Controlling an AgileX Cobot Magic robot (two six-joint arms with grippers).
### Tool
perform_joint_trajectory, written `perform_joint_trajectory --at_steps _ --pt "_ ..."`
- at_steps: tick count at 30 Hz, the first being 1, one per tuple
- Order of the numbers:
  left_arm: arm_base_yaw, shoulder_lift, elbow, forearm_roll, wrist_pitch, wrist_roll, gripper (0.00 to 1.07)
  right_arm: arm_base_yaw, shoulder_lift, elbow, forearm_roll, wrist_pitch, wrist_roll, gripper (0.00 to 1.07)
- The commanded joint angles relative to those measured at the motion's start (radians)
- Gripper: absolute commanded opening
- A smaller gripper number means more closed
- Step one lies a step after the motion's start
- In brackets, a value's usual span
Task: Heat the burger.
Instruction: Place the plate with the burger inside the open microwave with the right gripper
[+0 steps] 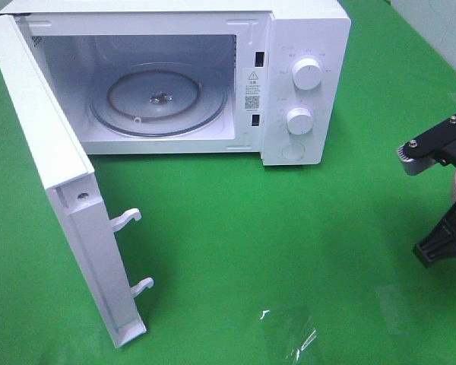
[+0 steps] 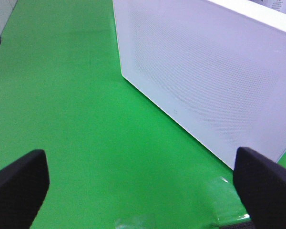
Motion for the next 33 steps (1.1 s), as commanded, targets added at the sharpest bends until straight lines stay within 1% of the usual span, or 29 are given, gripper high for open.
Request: perform_joint_trajectory --at_steps 1,2,3,4,5,6,7,9,14,16,21,23,24,25,28,30,33 --pt "0.005 -0.003 0.003 -0.008 -0.013 0.002 0.98 0.03 -0.018 0.007 -0.056 0.021 0.013 0.0" --pt "0.005 -0.003 0.003 -0.008 -0.013 0.002 0.98 0.063 -0.028 0.023 -0.056 0.013 0.014 0.0" --pt "0.005 -0.003 0.003 -0.008 -0.013 0.002 0.98 0.063 -0.028 0.023 -0.056 0.013 0.014 0.0" --pt "0.005 -0.003 0.003 -0.008 -0.013 0.002 0.98 0.101 -0.04 0.039 -0.057 -0.001 0.013 0.0" --pt "0.005 -0.003 0.003 -0.008 -0.013 0.002 0.98 0.101 -0.04 0.039 -0.057 -0.001 0.013 0.0" --pt "0.005 -0.003 0.003 -0.008 -0.013 0.002 0.98 0.136 -0.057 0.056 -0.065 -0.006 0.013 0.0" --pt "0.005 -0.003 0.003 -0.008 -0.013 0.002 0.98 0.136 -0.057 0.056 -0.065 -0.006 0.013 0.0" --pt "0.005 -0.003 0.003 -0.008 -0.013 0.002 0.98 0.203 -0.084 0.078 -0.083 -0.004 0.013 0.0" --pt "0.005 -0.003 0.003 -0.008 -0.013 0.002 0.98 0.244 -0.086 0.083 -0.084 0.008 0.001 0.0" --pt "0.005 -0.003 0.003 -0.008 -0.013 0.002 0.98 0.304 -0.086 0.091 -0.102 0.016 -0.022 0.0" --pt "0.005 -0.003 0.003 -0.008 -0.013 0.002 0.98 0.342 -0.086 0.093 -0.106 0.017 -0.05 0.01" --pt "0.005 -0.003 0.003 -0.008 -0.013 0.002 0.98 0.393 -0.086 0.093 -0.11 0.011 -0.139 0.01" --pt "0.005 -0.003 0.003 -0.008 -0.013 0.002 0.98 0.393 -0.086 0.093 -0.11 0.011 -0.139 0.01" --pt "0.005 -0.003 0.003 -0.008 -0.013 0.002 0.98 0.417 -0.086 0.093 -0.115 -0.004 -0.207 0.02" --pt "0.005 -0.003 0.003 -0.008 -0.013 0.002 0.98 0.427 -0.086 0.093 -0.121 -0.015 -0.231 0.02" --pt "0.005 -0.003 0.003 -0.008 -0.013 0.002 0.98 0.468 -0.086 0.093 -0.138 -0.055 -0.334 0.03" --pt "0.005 -0.003 0.003 -0.008 -0.013 0.002 0.98 0.482 -0.086 0.093 -0.143 -0.067 -0.387 0.03"
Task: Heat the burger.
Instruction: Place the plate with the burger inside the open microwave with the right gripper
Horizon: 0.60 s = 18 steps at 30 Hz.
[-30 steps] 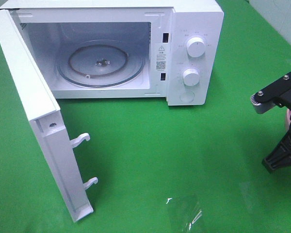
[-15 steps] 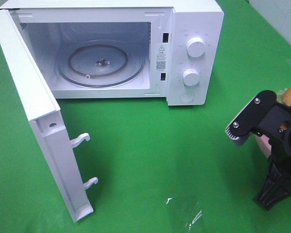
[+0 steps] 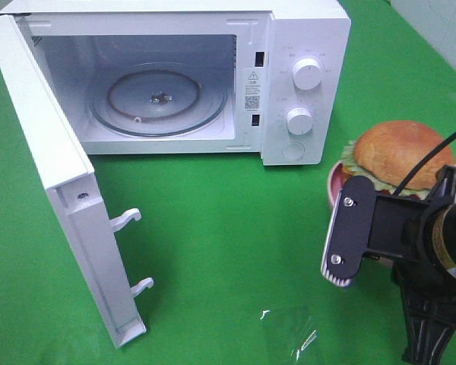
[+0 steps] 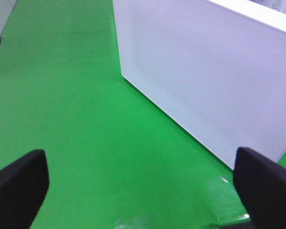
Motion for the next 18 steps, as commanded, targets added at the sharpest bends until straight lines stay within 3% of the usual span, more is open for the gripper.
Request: perform_joint_trajectory --at_steps 1,9,18 --pt "0.005 -0.003 0.003 -0.008 -0.013 0.002 0.98 0.023 -0.012 0.001 -0.057 -0.019 -0.113 0.03" --pt "0.005 -0.003 0.003 -0.008 -0.013 0.002 0.98 0.024 -0.012 0.001 -0.057 -0.026 -0.266 0.04" --pt "0.005 -0.003 0.003 -0.008 -0.013 0.002 0.98 0.024 -0.012 0.001 -0.061 -0.189 -0.459 0.0"
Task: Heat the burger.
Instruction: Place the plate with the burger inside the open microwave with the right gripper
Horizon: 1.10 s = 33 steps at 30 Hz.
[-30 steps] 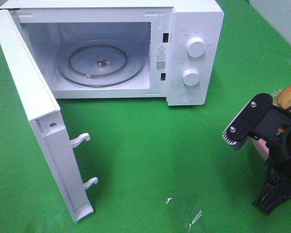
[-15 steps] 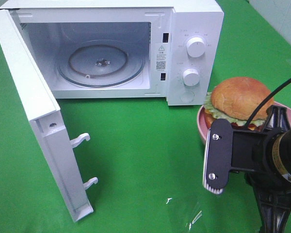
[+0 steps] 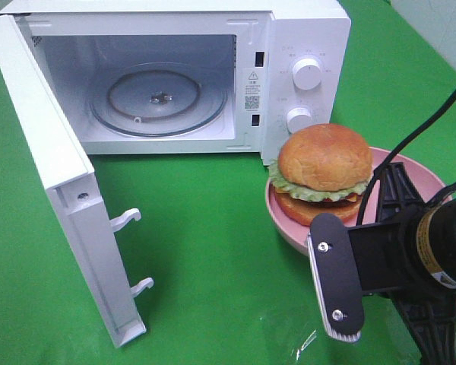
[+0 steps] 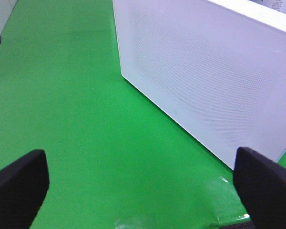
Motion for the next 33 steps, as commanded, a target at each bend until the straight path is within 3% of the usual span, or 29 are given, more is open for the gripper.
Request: perform_joint_trajectory --at_steps 1,12,21,25,26,28,29,30,31,32,33 --pt "0.005 -0.003 0.003 -0.008 -0.013 0.002 0.98 0.002 -0.012 -0.001 -0.05 -0.088 -0.092 0.0" --pt "0.005 -0.003 0.003 -0.008 -0.013 0.002 0.98 -0.008 -0.012 -0.001 -0.059 -0.237 -0.224 0.0" --pt "0.005 -0.003 0.003 -0.008 -0.013 0.002 0.98 -0.161 -0.012 -0.001 -0.013 -0.386 -0.406 0.0" --pt "0.005 -0.003 0.003 -0.008 -0.013 0.002 0.98 -0.219 -0.012 -0.002 0.121 -0.408 -0.574 0.0" --pt "0.005 -0.003 0.003 -0.008 -0.013 0.002 0.98 -0.239 -0.012 -0.002 0.222 -0.409 -0.681 0.0" --pt "0.005 -0.003 0.003 -0.008 -0.013 0.002 0.98 -0.249 -0.012 -0.002 0.275 -0.409 -0.748 0.0" --pt "0.005 -0.003 0.003 -0.008 -0.013 0.002 0.98 -0.262 -0.012 -0.002 0.364 -0.407 -0.872 0.0" --pt "0.005 -0.003 0.003 -0.008 -0.013 0.002 0.98 -0.262 -0.012 -0.002 0.364 -0.407 -0.872 0.0" --pt "0.005 -0.003 0.003 -0.008 -0.013 0.002 0.98 -0.276 -0.012 -0.002 0.484 -0.405 -1.003 0.0" --pt "0.005 -0.003 0.003 -0.008 -0.013 0.002 0.98 -0.276 -0.012 -0.002 0.484 -0.405 -1.003 0.0" --pt "0.005 -0.003 0.003 -0.008 -0.013 0.002 0.98 -0.291 -0.012 -0.002 0.606 -0.405 -1.121 0.0"
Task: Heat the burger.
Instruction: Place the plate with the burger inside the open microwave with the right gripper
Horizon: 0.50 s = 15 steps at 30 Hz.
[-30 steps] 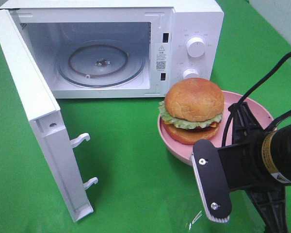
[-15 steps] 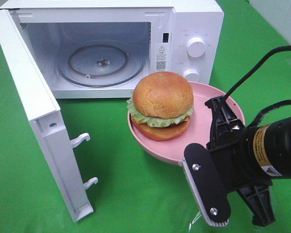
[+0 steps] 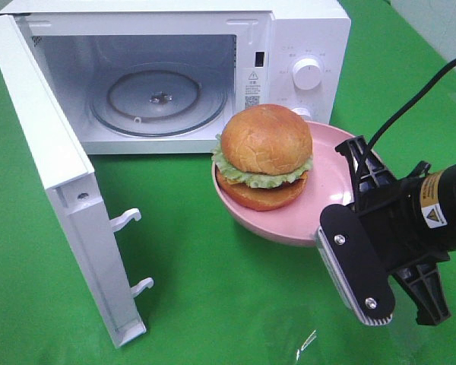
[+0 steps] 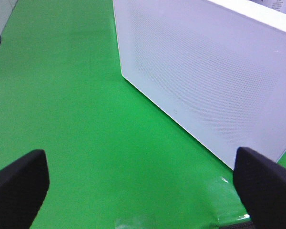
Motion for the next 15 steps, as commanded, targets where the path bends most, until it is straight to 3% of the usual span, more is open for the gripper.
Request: perform_joint_trajectory --at_steps 1,5,15 --pt "0.005 -0.003 0.003 -0.008 -0.013 0.002 0.98 -0.027 -0.012 -0.009 0.204 -0.056 -0.242 0.0" --pt "0.005 -0.003 0.003 -0.008 -0.013 0.002 0.98 -0.047 -0.012 -0.009 0.352 -0.053 -0.416 0.0" --pt "0.005 -0.003 0.003 -0.008 -0.013 0.002 0.98 -0.046 -0.012 -0.01 0.341 -0.051 -0.441 0.0"
